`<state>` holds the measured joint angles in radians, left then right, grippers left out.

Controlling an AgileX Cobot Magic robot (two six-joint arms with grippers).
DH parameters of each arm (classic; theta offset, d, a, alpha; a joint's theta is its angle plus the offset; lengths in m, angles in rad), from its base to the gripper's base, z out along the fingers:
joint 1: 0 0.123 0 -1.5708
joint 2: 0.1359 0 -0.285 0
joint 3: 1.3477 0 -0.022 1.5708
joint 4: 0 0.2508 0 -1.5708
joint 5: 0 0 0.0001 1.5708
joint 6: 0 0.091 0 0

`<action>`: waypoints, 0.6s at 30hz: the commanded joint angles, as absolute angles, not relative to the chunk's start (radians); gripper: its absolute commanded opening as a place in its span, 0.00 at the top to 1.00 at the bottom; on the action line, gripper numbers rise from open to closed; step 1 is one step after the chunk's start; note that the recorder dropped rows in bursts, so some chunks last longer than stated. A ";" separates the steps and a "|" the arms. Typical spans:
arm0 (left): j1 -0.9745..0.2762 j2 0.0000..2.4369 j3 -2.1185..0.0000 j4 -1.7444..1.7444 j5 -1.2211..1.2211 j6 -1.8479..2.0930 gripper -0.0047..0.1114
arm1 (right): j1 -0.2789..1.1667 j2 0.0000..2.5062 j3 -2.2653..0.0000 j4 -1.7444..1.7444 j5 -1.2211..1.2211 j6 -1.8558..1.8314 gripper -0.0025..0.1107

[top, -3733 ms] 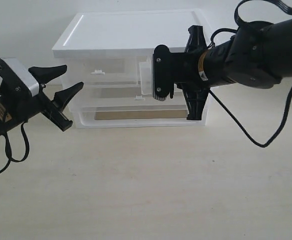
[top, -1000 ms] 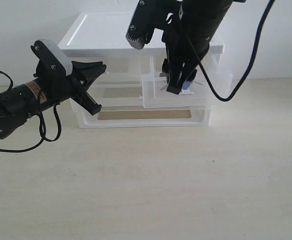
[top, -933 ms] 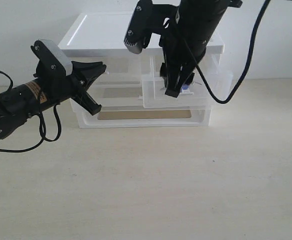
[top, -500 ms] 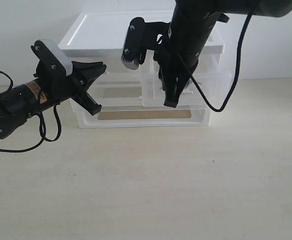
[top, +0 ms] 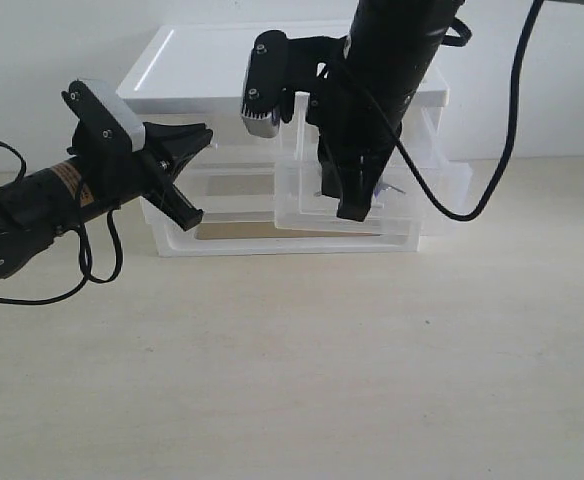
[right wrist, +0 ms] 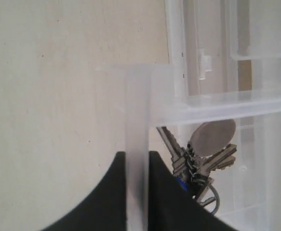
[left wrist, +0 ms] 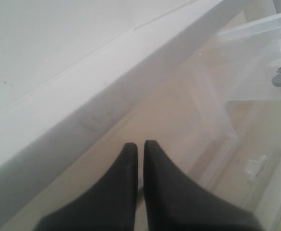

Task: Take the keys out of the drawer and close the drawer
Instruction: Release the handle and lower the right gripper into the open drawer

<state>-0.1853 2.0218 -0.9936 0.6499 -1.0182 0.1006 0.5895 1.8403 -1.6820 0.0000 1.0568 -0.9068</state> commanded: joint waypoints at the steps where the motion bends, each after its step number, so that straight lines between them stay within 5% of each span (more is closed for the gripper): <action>1: -0.174 2.037 -1.001 0.565 -0.896 0.104 0.92 | 0.588 1.802 -1.686 0.056 1.114 -0.896 0.98; 7: -0.174 2.037 -1.001 0.565 -0.889 0.104 0.92 | 0.588 1.828 -1.686 0.033 1.087 -0.858 0.96; 14: -0.174 2.037 -1.001 0.565 -0.889 0.104 0.92 | 0.588 1.848 -1.686 0.033 1.093 -0.838 0.56; 18: -0.174 2.037 -1.001 0.565 -0.889 0.104 0.92 | 0.590 1.831 -1.688 0.047 1.077 -0.838 0.54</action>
